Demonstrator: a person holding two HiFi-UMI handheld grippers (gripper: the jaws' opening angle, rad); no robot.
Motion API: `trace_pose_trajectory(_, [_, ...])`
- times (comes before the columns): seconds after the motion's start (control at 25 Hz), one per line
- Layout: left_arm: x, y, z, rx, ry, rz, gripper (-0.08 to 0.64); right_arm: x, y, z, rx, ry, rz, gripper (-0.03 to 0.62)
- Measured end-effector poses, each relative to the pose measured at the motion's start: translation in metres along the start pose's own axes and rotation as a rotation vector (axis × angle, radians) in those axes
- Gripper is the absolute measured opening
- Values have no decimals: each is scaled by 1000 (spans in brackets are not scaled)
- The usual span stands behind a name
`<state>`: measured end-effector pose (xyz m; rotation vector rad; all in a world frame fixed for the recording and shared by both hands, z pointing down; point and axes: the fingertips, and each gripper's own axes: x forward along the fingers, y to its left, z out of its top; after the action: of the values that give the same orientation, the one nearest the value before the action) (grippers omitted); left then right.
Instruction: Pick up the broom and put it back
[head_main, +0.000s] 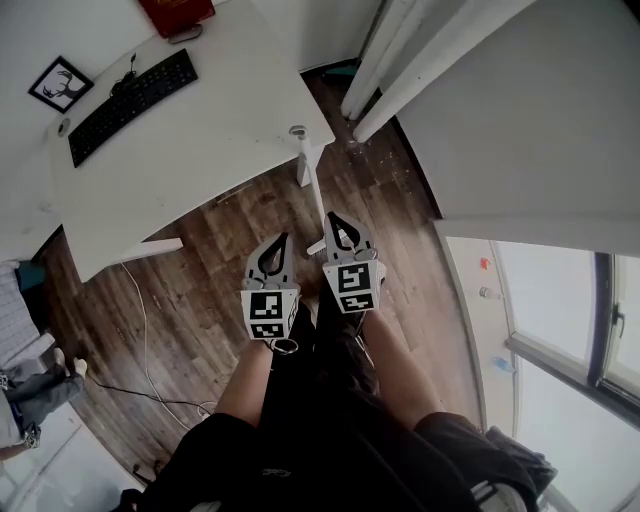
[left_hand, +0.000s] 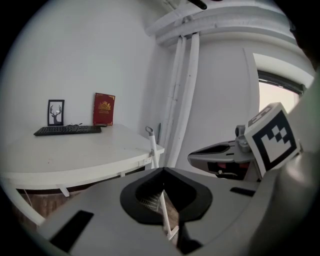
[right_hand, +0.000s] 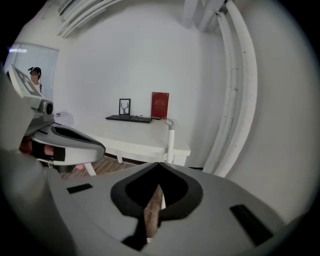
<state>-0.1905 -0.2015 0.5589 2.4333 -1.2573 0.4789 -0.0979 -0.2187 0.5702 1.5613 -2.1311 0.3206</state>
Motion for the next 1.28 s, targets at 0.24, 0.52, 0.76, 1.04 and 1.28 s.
trace_pose_trajectory(0.24, [-8, 6, -17, -47, 44, 62, 3, 32, 0, -11, 14, 20, 43, 21])
trace_pose_trajectory(0.52, [-1, 21, -22, -65, 57, 118, 3, 66, -3, -26, 50, 50, 73, 39])
trace_pose_trajectory(0.76, [-4, 41, -32, -67, 72, 158, 3, 99, -1, -40, 32, 107, 102, 152])
trace_pose_trajectory(1.04, [-13, 64, -44, -105, 81, 230, 3, 131, -8, -56, 29, 158, 111, 160])
trace_pose_trajectory(1.28, [-10, 67, -49, -105, 94, 240, 3, 160, -13, -78, 28, 210, 112, 186])
